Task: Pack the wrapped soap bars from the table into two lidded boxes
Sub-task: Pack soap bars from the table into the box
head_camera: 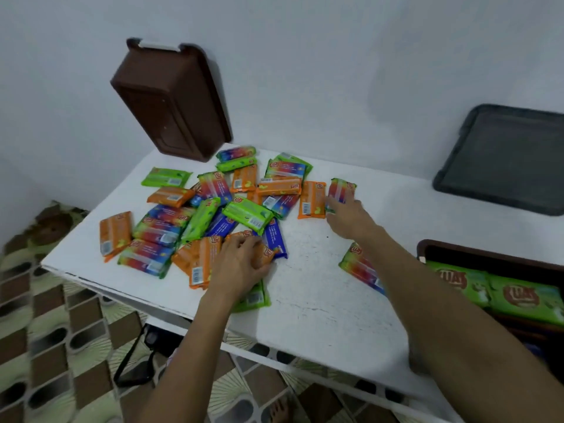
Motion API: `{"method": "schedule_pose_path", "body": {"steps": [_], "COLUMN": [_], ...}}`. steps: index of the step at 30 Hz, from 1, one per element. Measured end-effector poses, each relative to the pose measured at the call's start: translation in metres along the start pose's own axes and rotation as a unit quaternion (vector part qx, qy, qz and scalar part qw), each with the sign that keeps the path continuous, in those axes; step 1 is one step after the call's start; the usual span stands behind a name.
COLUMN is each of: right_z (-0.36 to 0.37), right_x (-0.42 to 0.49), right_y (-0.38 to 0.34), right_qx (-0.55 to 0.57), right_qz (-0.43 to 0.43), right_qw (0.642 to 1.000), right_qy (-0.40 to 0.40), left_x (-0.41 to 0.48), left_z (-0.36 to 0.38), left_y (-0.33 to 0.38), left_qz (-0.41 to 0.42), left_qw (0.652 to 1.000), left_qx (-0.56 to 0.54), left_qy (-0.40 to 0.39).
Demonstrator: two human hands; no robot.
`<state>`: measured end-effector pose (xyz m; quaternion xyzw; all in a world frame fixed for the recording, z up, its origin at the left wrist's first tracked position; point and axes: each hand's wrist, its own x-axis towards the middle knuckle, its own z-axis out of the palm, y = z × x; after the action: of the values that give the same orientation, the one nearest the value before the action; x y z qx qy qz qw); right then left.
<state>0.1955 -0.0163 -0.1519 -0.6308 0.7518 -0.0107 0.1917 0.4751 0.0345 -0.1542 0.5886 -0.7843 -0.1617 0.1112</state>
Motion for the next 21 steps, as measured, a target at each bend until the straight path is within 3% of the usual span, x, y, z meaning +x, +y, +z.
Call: {"method": "schedule_pose_path", "body": {"steps": [6, 14, 18, 21], "right_z": [0.004, -0.015, -0.029, -0.048], "right_x": [0.010, -0.018, -0.040, -0.066], "right_y": [0.006, 0.005, 0.013, 0.025], "right_qx": [-0.035, -0.154, -0.094, -0.018], "right_qz": [0.009, -0.044, -0.073, -0.091], "right_qw": [0.999, 0.986, 0.991, 0.986], "right_qy": [-0.002, -0.046, 0.059, 0.135], "left_x": [0.005, -0.004, -0.014, -0.025], "left_z": [-0.001, -0.019, -0.037, -0.043], "left_y": [-0.004, 0.027, 0.060, 0.093], "left_qz": [-0.030, 0.021, 0.038, 0.047], "left_qw": [0.999, 1.000, 0.996, 0.966], "left_qx": [-0.028, -0.005, -0.059, -0.233], "left_qy": [-0.032, -0.001, 0.054, 0.096]}}
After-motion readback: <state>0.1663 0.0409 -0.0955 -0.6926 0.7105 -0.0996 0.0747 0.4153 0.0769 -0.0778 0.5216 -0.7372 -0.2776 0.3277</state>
